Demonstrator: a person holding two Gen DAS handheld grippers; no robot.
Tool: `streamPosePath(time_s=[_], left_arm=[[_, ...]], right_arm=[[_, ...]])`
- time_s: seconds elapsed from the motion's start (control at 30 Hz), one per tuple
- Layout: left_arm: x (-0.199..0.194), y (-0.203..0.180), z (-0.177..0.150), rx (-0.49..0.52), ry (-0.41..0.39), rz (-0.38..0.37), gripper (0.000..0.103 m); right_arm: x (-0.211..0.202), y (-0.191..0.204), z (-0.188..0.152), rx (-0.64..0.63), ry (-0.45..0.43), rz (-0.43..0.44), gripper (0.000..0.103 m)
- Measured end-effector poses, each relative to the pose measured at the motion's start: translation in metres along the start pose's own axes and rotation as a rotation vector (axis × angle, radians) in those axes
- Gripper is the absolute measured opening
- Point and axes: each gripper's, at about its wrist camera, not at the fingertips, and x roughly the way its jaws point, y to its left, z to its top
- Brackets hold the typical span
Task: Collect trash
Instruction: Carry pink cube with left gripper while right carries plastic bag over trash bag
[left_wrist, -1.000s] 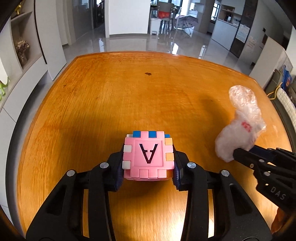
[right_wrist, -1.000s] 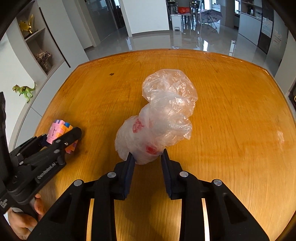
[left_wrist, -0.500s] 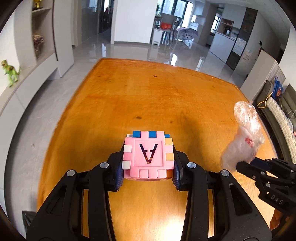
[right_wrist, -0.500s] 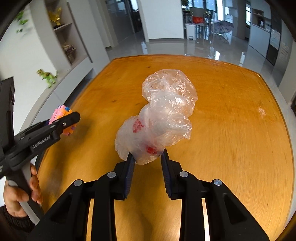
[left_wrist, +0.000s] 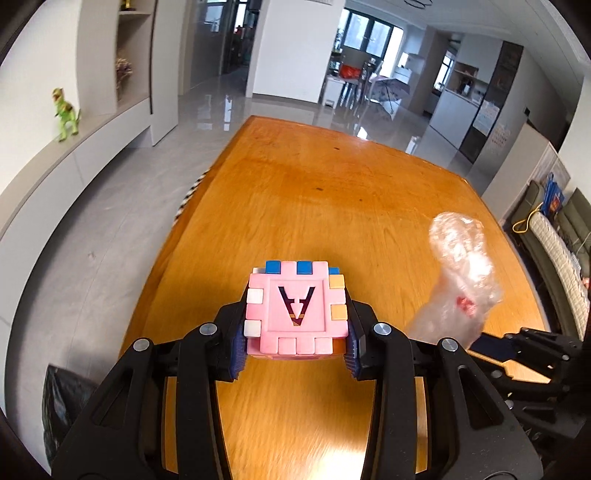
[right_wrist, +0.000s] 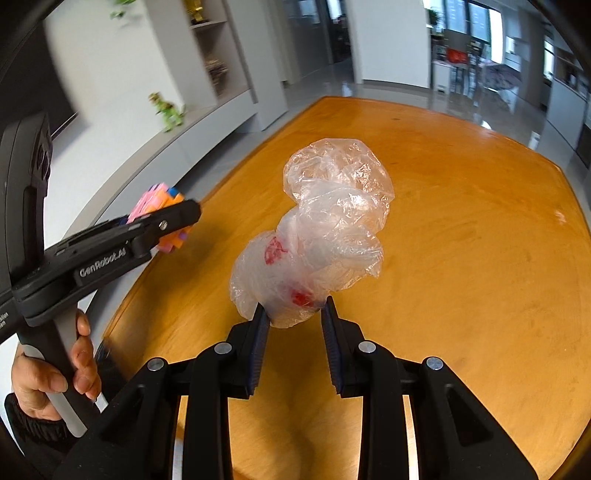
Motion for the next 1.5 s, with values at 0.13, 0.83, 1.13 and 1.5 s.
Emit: streamPosePath(time_s=[0.13,0.83,1.13,1.5], left_arm=[[-0.025,0.022,-0.019,-0.036,-0.026,0.014,0.040],[-0.136,0.160,-0.134,-0.284,-0.111,0.220,0.040],[-0.157,0.227,-0.196,-0.457,-0.087,0.324,0.040],[-0.171,0.292,-0.280,-0.684,-0.020,0.428,0.040]], right_arm=[[-0.001,0.037,-0.013,-0.063,0.010,0.038,0.030],[0.024,0.199,-0.060,-0.336,0.124,0.251,0.030],[0.047,0.258,-0.087,-0.430,0.213,0.313,0.030],[0.096,0.322,-0.124,-0.555,0.350,0.355,0.030]])
